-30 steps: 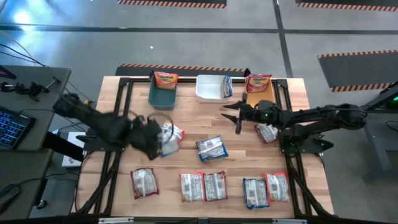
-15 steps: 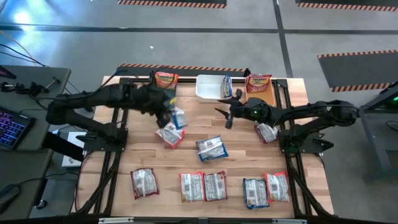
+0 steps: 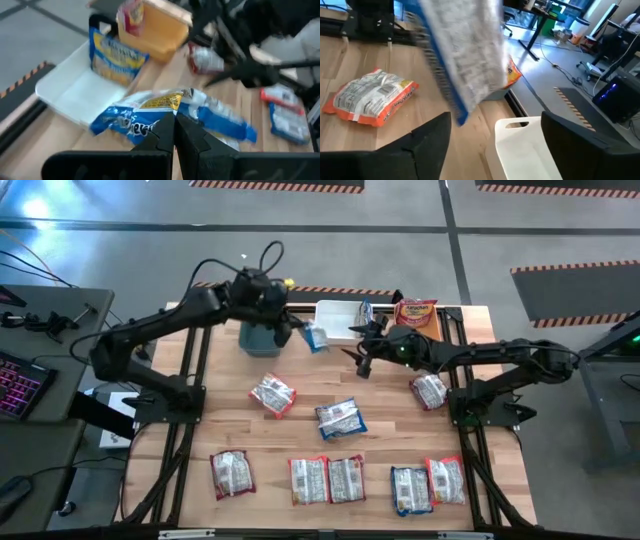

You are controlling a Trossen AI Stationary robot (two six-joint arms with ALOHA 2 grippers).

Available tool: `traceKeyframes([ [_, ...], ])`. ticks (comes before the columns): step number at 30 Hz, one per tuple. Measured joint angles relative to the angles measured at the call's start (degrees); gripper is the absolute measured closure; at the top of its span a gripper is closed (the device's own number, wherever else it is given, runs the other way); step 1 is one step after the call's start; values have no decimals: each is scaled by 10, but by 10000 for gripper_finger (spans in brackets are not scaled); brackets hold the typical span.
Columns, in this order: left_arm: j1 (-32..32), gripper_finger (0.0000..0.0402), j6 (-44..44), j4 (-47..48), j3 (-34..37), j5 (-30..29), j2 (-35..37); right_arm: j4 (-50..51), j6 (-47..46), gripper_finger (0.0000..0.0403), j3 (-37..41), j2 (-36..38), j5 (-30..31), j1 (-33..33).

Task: Sort Maruchan noodles
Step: Put the bottom left blue noodle pack into the white bin

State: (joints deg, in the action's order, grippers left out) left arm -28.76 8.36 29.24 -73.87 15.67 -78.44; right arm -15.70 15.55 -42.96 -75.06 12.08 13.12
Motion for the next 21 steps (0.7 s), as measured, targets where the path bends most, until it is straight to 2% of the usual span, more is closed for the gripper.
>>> traceKeyframes([
  [3, -26, 401, 0, -41, 0, 31, -9, -18, -4, 104, 12, 0, 0, 0],
  [6, -46, 401, 5, -83, 0, 38, -9, -79, -8, 104, 27, 0, 9, -5],
  [12, -66, 401, 29, -170, 0, 63, -9, -249, 73, 104, 43, -44, 124, -29],
  [21, -65, 401, 35, -252, 0, 67, -15, -434, 190, 104, 3, -150, 206, -25],
])
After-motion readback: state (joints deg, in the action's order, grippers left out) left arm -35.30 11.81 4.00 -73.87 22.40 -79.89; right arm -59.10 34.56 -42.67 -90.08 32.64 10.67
